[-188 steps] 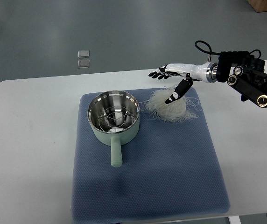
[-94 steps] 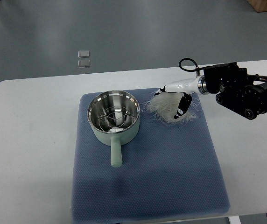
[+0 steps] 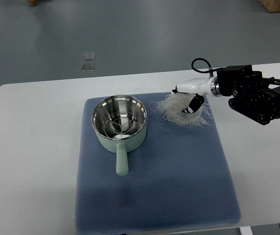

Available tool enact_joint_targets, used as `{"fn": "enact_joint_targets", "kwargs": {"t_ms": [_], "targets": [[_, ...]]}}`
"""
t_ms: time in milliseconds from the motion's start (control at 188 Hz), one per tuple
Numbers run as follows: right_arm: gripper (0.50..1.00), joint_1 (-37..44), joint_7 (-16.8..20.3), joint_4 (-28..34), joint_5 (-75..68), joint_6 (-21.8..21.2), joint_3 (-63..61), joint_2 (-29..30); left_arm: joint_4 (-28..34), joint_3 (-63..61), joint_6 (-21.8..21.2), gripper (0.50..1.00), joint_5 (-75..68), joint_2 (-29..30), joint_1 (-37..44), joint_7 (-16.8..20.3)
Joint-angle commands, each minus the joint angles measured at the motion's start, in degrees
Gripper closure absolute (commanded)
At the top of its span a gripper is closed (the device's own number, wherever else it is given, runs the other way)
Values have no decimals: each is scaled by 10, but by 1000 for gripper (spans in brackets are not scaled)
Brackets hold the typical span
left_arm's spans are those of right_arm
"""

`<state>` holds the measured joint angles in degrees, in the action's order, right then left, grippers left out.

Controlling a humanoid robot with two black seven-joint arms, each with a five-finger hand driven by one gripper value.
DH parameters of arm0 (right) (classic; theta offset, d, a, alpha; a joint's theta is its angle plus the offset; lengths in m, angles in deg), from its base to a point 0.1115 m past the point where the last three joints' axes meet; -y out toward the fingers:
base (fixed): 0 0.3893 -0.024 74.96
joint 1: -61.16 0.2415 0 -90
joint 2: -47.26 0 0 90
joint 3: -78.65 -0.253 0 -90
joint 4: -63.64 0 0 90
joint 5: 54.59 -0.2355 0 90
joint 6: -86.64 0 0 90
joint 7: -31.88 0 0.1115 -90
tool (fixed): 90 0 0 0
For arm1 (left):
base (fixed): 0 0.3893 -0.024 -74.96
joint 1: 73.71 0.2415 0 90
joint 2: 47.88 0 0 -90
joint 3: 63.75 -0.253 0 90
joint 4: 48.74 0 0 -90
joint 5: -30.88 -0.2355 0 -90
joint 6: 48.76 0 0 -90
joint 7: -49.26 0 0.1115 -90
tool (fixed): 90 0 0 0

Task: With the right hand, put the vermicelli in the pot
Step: 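Lift the vermicelli with the right hand and carry it over the pot, then lower the vermicelli into the steel pot and open the right hand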

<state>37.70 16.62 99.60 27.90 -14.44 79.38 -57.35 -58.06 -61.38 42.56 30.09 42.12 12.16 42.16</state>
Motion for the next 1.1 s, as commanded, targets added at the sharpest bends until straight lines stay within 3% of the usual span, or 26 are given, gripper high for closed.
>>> {"fn": "enact_joint_targets", "kwargs": {"t_ms": [0,186,218,447,506,740,873,884,889,895,900,921,948,996,1001,1097], "targets": [[1000,21,-10,3,-13,3,-9,-5,-1,0,0,500,0,0,0,0],[1000,61,-30,31,-42,-14,-57,-19,-1,0,0,500,0,0,0,0],[1000,85,-31,58,-49,-43,-82,-28,-1,1,0,500,0,0,0,0],[1000,128,-31,104,-51,-89,-137,-24,-1,1,0,500,0,0,0,0],[1000,132,-46,134,-66,-123,-164,-11,-1,2,0,500,0,0,0,0],[1000,98,-43,136,-66,-119,-160,56,0,2,0,500,0,0,0,0],[1000,83,-43,134,-65,-111,-156,60,0,1,0,500,0,0,0,0],[983,75,-43,132,-65,-103,-149,59,0,1,0,500,0,0,0,0],[939,72,-43,130,-65,-100,-148,59,0,1,0,500,0,0,0,0],[938,72,-43,130,-65,-100,-148,59,0,1,0,500,0,0,0,0],[904,71,-43,128,-65,-97,-147,60,0,1,0,500,0,0,0,0],[845,67,-43,125,-65,-90,-146,59,0,1,0,500,-1,0,0,0],[806,64,-43,123,-65,-81,-146,59,0,1,0,500,-1,0,0,0],[805,64,-43,123,-65,-81,-146,59,0,1,0,500,-1,0,0,0],[710,55,-43,122,-66,-65,-146,59,-1,1,0,500,-1,0,0,0],[599,47,-43,121,-66,-50,-147,54,-1,0,0,500,-1,0,0,0]]}}
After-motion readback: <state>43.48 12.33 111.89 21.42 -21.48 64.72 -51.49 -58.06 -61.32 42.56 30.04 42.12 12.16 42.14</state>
